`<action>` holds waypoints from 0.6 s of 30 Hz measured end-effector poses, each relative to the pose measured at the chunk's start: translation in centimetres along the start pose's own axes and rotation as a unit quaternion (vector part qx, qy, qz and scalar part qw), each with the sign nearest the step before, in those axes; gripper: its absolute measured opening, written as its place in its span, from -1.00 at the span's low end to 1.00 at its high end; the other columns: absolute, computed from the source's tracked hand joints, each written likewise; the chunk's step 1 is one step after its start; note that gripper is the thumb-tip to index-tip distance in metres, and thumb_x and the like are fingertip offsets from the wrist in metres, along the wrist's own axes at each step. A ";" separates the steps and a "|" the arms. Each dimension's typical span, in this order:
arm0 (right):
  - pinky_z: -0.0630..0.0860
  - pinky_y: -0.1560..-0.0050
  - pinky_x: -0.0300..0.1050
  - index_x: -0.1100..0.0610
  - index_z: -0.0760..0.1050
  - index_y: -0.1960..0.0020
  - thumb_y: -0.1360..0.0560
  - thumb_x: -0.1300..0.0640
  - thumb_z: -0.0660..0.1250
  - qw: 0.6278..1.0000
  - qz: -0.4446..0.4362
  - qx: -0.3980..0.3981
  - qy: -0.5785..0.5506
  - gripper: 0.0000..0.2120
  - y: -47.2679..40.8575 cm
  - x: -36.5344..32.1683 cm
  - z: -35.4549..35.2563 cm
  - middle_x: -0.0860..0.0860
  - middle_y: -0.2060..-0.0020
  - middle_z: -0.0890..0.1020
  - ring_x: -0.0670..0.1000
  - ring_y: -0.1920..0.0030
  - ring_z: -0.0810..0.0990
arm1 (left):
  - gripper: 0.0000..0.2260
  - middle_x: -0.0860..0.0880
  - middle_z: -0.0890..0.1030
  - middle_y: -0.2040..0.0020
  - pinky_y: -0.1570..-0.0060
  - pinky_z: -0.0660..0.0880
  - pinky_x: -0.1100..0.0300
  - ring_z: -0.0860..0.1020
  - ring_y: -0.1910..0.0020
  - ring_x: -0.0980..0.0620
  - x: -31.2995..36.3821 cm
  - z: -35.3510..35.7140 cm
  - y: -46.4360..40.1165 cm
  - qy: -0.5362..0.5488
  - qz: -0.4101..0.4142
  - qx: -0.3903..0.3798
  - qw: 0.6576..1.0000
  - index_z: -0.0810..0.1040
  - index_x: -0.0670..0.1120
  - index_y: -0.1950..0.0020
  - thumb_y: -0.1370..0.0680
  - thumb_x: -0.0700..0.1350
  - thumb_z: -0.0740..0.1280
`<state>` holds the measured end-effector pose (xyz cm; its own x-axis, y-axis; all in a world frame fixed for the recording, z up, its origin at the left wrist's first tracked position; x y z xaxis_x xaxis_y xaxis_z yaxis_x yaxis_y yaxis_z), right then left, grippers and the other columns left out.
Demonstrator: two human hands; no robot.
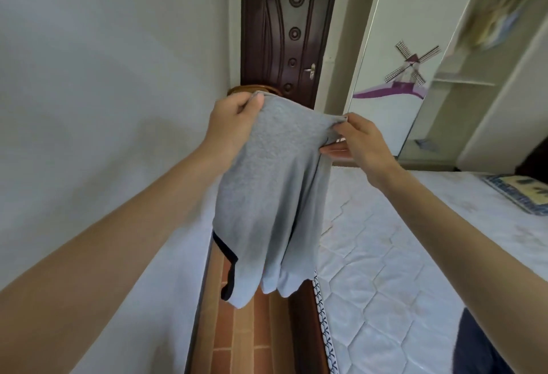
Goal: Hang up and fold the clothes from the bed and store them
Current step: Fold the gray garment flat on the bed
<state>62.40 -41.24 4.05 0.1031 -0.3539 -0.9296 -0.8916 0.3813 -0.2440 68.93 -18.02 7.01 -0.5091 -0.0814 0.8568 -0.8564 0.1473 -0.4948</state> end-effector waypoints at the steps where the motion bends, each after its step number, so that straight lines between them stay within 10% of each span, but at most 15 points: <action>1: 0.61 0.26 -0.24 0.26 0.49 -0.01 -0.62 0.20 0.17 1.000 -0.002 0.014 0.003 -0.83 -1.1 -0.5 -0.2 0.24 -0.04 0.57 0.03 0.20 0.70 | -0.66 -0.06 0.31 0.34 0.25 0.21 0.14 0.29 0.30 0.03 0.1 0.5 -1.5 0.013 0.006 -0.008 1.000 0.46 -0.27 0.25 -0.62 -0.06 0.26; 18: 0.66 0.14 -0.11 0.29 0.50 -0.04 -0.59 0.26 0.18 0.992 0.067 0.110 0.010 -0.85 -15.2 6.6 -2.5 0.30 -0.02 0.62 0.16 0.17 0.72 | -0.63 -0.13 0.43 0.27 0.15 0.31 0.08 0.39 0.23 0.00 -9.8 12.0 -17.0 0.171 -0.004 -0.106 0.980 0.49 -0.36 0.15 -0.61 -0.03 0.26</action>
<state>75.49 -51.48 2.32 -0.0213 -0.3029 -0.9528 -0.7792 0.6021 -0.1740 87.44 -31.53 5.33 -0.4122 0.2463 0.8771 -0.8051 0.3522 -0.4773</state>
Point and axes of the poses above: each hand's wrist, its own y-axis away from the middle knuckle, its own z-axis out of the palm, x = y × z, the point moved 9 cm from there along -y, towards the middle knuckle
